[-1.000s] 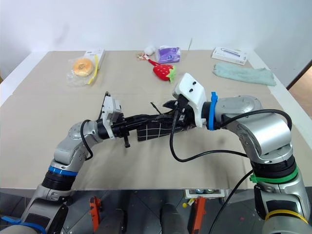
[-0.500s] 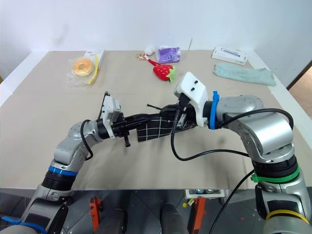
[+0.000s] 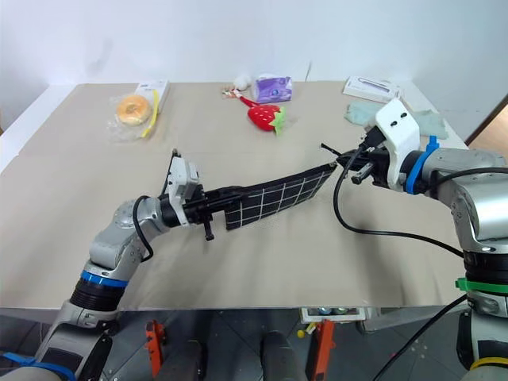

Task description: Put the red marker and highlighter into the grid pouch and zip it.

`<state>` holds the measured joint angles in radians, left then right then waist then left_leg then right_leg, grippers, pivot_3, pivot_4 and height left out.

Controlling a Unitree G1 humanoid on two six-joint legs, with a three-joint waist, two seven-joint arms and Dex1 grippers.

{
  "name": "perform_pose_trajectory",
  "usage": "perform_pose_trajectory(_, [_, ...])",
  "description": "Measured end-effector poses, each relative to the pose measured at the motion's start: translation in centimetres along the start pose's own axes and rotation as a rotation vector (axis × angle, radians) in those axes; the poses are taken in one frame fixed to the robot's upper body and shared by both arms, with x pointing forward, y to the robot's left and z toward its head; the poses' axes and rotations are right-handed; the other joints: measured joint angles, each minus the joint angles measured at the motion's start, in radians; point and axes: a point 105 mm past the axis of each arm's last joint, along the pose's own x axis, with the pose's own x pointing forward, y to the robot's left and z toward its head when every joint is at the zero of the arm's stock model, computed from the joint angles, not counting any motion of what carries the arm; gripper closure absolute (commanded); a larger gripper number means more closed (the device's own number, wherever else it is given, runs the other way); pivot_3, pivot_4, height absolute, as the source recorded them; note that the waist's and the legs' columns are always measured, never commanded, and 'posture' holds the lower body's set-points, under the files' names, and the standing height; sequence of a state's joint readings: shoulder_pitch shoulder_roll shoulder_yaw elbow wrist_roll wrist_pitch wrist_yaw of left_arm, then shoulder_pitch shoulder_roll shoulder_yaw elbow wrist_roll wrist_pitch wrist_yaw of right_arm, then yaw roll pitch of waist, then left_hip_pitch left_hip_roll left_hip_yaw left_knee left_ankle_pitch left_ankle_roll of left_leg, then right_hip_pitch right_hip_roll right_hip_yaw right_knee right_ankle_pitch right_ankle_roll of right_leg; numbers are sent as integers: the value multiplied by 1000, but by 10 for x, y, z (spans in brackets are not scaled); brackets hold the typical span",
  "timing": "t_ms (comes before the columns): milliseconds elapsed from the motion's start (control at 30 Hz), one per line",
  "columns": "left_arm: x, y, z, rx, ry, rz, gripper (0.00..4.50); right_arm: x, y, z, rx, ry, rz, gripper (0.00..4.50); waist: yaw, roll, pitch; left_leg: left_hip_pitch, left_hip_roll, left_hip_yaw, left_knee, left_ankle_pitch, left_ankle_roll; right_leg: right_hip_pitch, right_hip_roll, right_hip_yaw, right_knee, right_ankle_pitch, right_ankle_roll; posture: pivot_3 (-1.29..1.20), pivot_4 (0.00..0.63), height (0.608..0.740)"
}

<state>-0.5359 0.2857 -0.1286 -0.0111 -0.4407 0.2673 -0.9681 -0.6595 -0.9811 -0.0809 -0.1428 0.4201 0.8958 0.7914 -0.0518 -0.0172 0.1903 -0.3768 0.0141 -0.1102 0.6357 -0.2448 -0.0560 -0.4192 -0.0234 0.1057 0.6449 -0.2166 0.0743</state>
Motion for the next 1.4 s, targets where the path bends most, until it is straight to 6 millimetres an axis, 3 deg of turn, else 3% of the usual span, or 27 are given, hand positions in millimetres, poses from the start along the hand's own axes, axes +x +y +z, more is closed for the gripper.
perform_pose_trajectory(100, [-1,1,0,10,4,2,4500,-3,4,4,6,-43,22,4458,0,0,0,0,0,0,0,0,0,0,0,0,0,0,0,0,150,740])
perform_pose_trajectory(200, [-4,2,1,81,22,-5,4500,-6,9,17,-7,-130,34,3484,2,0,0,0,0,0,0,0,0,0,0,1,0,0,0,0,150,740])
perform_pose_trajectory(300, [-10,5,-8,180,97,-40,4500,-16,-4,24,37,-189,-12,1827,4,0,0,-1,-1,0,0,0,0,0,-1,1,0,0,0,0,150,740])
perform_pose_trajectory(433, [-11,5,-15,278,148,-101,4500,-23,-24,16,81,-169,-95,59,4,0,0,-1,-1,0,0,0,0,0,-1,1,-1,0,0,0,150,740])
perform_pose_trajectory(533, [-8,1,-22,372,187,-171,4500,-25,-44,-1,133,-112,-197,59,4,0,0,-1,-1,1,0,0,0,0,-1,1,-1,0,0,0,150,740])
perform_pose_trajectory(567, [-9,0,-25,382,197,-186,3693,-26,-50,-7,148,-95,-227,0,3,0,0,-1,-1,1,0,0,0,0,-1,1,-1,0,0,0,150,740])
perform_pose_trajectory(700, [-9,-2,-31,333,201,-224,1975,-26,-54,-15,165,-72,-256,0,0,1,0,-1,0,1,-1,0,1,-1,0,2,-1,0,0,0,150,740])
perform_pose_trajectory(800, [-7,-1,-25,270,176,-230,306,-25,-52,-14,165,-76,-250,0,0,1,0,-1,-1,1,-1,0,1,-1,0,2,-1,0,1,0,150,740])
perform_pose_trajectory(833, [-7,-1,-22,241,168,-229,15,-25,-52,-14,165,-75,-251,0,0,1,0,-1,-1,1,-1,0,1,-1,0,2,-1,0,1,0,150,740])
perform_pose_trajectory(1033, [-12,8,-3,55,99,-154,15,-23,-47,-30,184,-33,-230,0,2,1,0,-1,-1,1,-1,0,1,-1,-1,2,-1,0,1,0,150,740])
perform_pose_trajectory(1200, [-36,56,29,-70,-1,152,15,-23,-40,-44,186,-19,-190,0,-3,1,0,-1,0,1,0,0,1,-1,0,2,0,0,1,0,150,740])
perform_pose_trajectory(1300, [-74,91,35,-90,31,418,15,-25,-38,-54,183,-12,-180,0,-8,1,0,0,0,1,0,0,1,-1,0,2,0,0,1,0,150,740])
perform_pose_trajectory(1367, [-123,108,27,-92,130,609,15,-25,-32,-69,195,13,-152,0,-19,1,0,0,0,1,-1,-1,2,-1,0,2,0,-1,1,0,150,740])
perform_pose_trajectory(1400, [-138,109,23,-93,170,652,15,-25,-31,-75,204,24,-144,0,-23,1,0,0,0,1,-1,-1,2,-1,0,2,0,-1,1,0,150,740])
